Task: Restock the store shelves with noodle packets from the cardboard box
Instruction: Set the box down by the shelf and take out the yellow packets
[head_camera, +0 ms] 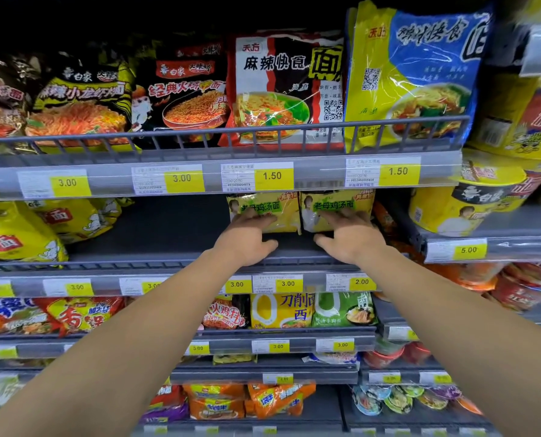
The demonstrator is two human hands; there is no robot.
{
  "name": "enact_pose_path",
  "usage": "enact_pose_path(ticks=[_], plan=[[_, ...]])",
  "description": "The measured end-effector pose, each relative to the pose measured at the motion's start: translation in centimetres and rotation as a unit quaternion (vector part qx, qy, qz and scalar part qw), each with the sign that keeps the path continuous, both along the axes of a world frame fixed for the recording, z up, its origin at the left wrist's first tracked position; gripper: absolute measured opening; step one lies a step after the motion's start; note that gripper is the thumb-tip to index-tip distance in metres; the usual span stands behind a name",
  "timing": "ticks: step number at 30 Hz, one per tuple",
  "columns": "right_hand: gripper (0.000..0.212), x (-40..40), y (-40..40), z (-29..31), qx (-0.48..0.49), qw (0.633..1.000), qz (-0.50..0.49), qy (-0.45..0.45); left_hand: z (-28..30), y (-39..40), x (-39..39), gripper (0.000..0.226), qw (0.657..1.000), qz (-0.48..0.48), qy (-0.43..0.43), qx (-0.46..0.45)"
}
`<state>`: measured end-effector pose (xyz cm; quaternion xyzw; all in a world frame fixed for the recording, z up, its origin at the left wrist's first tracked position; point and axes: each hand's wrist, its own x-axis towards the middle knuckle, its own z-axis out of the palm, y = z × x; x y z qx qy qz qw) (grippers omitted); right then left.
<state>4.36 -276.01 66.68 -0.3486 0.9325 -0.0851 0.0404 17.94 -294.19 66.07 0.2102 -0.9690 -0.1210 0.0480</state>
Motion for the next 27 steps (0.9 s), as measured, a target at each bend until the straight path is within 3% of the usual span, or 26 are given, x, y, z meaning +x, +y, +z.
enact_pose_path(ticks=[16, 21, 27], plan=[[0.054, 7.0, -0.7, 1.1, -0.022, 0.998, -0.045, 0.041, 0.9, -2.5, 5.0, 0.054, 0.996, -0.066, 0.064, 0.006], [0.056, 12.8, -1.3, 0.1, -0.072, 0.995, -0.064, 0.034, 0.8, -3.6, 8.1, 0.061, 0.988, -0.116, 0.085, 0.058], [0.057, 21.8, -2.1, -1.7, -0.029, 0.995, -0.096, 0.012, -0.7, -4.3, 15.5, 0.051, 0.977, -0.16, 0.119, 0.078]])
